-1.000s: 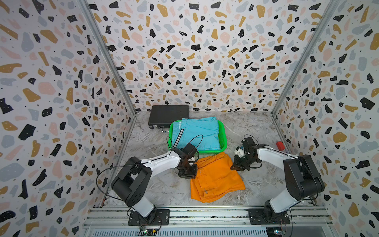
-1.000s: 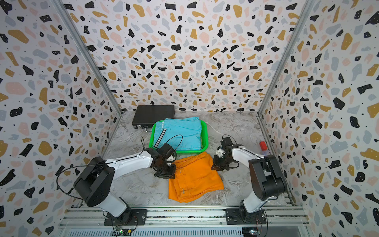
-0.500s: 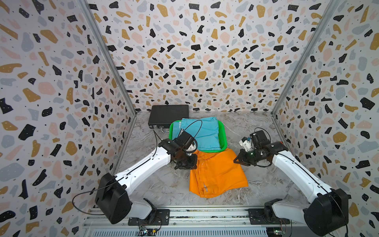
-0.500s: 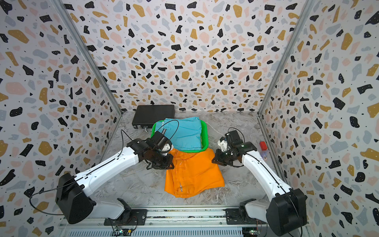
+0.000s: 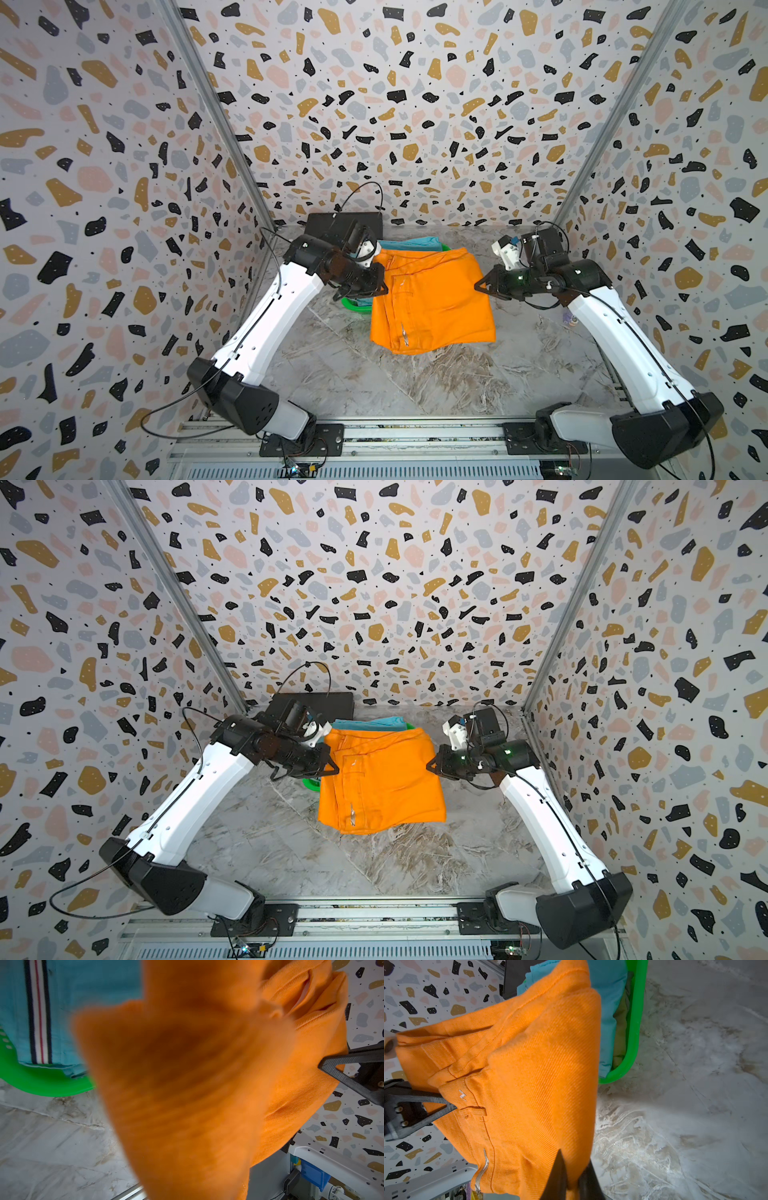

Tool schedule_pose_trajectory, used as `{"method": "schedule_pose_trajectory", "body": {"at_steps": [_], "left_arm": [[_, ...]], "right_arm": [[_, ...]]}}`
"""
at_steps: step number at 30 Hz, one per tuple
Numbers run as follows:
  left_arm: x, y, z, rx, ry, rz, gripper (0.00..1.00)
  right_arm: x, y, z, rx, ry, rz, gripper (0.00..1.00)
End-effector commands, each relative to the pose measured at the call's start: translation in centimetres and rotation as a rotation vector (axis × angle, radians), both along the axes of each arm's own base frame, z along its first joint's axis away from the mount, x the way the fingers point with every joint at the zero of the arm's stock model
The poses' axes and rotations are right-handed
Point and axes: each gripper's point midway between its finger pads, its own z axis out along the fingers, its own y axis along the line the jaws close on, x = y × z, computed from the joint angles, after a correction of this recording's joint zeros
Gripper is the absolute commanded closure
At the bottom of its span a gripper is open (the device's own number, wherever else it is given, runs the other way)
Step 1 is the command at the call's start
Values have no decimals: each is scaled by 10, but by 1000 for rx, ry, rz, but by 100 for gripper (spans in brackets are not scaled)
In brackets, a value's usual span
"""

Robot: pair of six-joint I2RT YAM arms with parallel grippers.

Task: Put the folded long pants in the basket
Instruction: Place the long pant in the basket.

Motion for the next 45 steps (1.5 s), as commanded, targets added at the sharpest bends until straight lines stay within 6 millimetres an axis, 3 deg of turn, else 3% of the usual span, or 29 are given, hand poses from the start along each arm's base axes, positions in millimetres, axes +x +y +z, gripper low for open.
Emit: {"method": "schedule_pose_trajectory", "body": {"at_steps": [1, 8, 14, 21, 26, 31, 36, 42, 45], "left_arm": [[12, 4, 8, -1, -3, -29, 100], [75, 15, 5, -26, 22, 27, 100], [120, 28, -13, -33, 57, 70, 100], [153, 51, -55, -28, 148, 128, 100], [171, 67, -98, 37, 198, 138, 100], [194, 76, -135, 44, 248, 161, 100], [208, 84, -137, 86, 204, 182, 100], [193, 94, -146, 142, 237, 192, 100], [191, 94, -139, 139, 222, 193, 100]], "right_arm": [[33, 3, 29, 14, -109, -42, 100], [95, 19, 29, 7, -125, -68, 100], [136, 32, 0, 12, -88, -102, 100], [167, 52, -41, -3, -14, -83, 100], [174, 65, -81, -55, 33, -59, 100], [176, 63, -118, -96, 78, -75, 100], [168, 61, -140, -133, 118, -72, 100], [153, 63, -138, -154, 114, -58, 100], [143, 60, -142, -172, 118, -66, 100]]}}
